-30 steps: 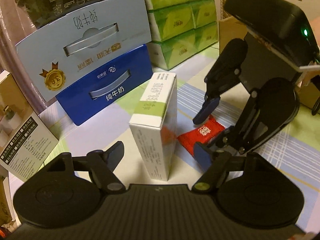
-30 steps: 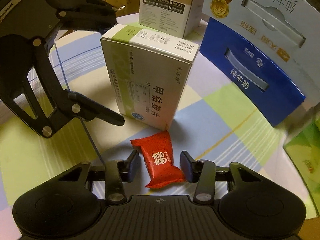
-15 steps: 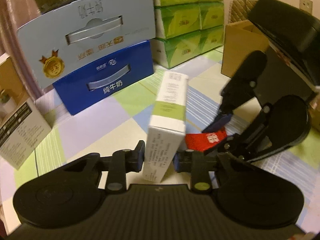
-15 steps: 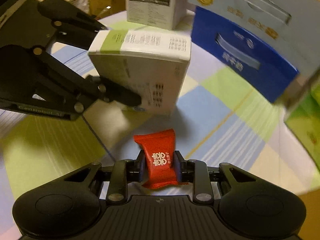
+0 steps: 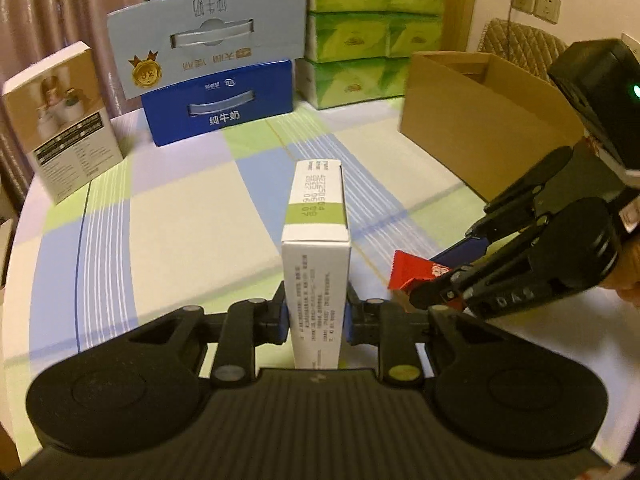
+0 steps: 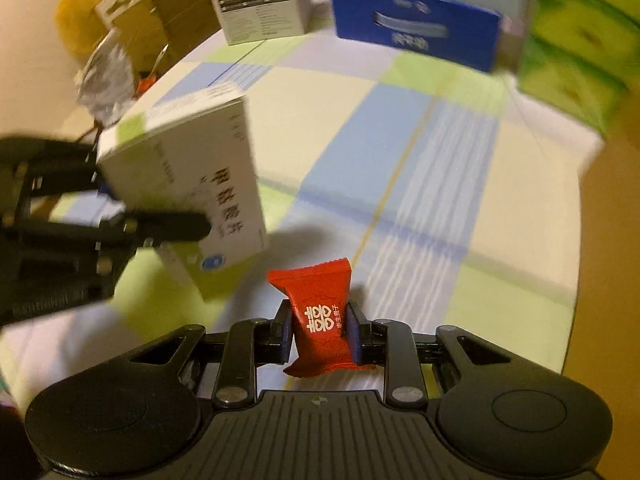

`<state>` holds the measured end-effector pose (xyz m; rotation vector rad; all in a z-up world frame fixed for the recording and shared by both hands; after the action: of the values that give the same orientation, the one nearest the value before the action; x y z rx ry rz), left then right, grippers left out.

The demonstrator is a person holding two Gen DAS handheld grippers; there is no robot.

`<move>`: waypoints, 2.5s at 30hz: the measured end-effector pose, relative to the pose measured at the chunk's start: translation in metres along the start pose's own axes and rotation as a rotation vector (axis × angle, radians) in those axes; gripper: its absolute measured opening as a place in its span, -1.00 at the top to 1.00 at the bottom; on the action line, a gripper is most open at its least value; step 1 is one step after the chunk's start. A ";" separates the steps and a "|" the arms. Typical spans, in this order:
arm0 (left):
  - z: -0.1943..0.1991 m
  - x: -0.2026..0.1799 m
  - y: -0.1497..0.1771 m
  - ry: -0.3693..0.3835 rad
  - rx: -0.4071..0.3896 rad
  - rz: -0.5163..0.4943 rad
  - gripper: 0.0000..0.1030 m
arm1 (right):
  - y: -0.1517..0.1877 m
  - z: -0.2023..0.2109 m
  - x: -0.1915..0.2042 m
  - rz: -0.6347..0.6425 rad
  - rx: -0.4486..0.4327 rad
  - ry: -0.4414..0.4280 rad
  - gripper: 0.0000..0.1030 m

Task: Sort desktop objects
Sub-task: 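Lift the medicine box with the left tool while the right lifts the candy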

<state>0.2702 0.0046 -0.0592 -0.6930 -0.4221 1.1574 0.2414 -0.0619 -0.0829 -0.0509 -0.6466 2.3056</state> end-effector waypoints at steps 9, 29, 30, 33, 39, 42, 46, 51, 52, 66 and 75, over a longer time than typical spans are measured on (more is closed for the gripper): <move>0.045 -0.049 0.053 -0.032 -0.040 0.092 0.61 | 0.070 0.046 0.015 -0.206 -0.092 0.057 0.54; 0.043 -0.070 0.088 -0.111 -0.072 0.074 0.38 | 0.119 0.040 0.005 -0.124 -0.191 0.205 0.53; 0.042 -0.070 0.089 -0.114 -0.072 0.070 0.38 | 0.119 0.040 0.004 -0.122 -0.192 0.208 0.52; 0.039 -0.069 0.090 -0.116 -0.073 0.072 0.38 | 0.119 0.037 0.005 -0.105 -0.191 0.219 0.47; 0.036 -0.064 0.090 -0.119 -0.082 0.091 0.38 | 0.120 0.033 0.010 -0.070 -0.189 0.234 0.27; 0.035 -0.064 0.089 -0.112 -0.090 0.096 0.38 | 0.120 0.032 0.010 -0.072 -0.191 0.237 0.15; 0.034 -0.065 0.088 -0.101 -0.099 0.102 0.38 | 0.119 0.031 0.008 -0.082 -0.200 0.238 0.07; 0.033 -0.065 0.089 -0.101 -0.100 0.108 0.40 | 0.119 0.031 0.009 -0.059 -0.203 0.255 0.06; 0.033 -0.065 0.089 -0.101 -0.099 0.111 0.40 | 0.119 0.030 0.010 -0.056 -0.204 0.254 0.06; 0.029 -0.064 0.090 -0.102 -0.091 0.125 0.56 | 0.117 0.029 0.013 -0.049 -0.210 0.251 0.20; 0.033 -0.069 0.089 -0.081 -0.094 0.122 0.60 | 0.117 0.029 0.013 -0.041 -0.209 0.253 0.43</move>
<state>0.1632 -0.0303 -0.0944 -0.7642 -0.5109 1.2908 0.1497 -0.1370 -0.1100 -0.4165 -0.7459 2.1375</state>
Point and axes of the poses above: each gripper's, at about its wrist camera, not at the fingertips, and z roughly against the way its jaws point, x to its left, y to its underside, the point moved 9 cm from there along -z, roughly the way its jaws point, and after that the axes turned 4 degrees about z, right-handed, at the moved point
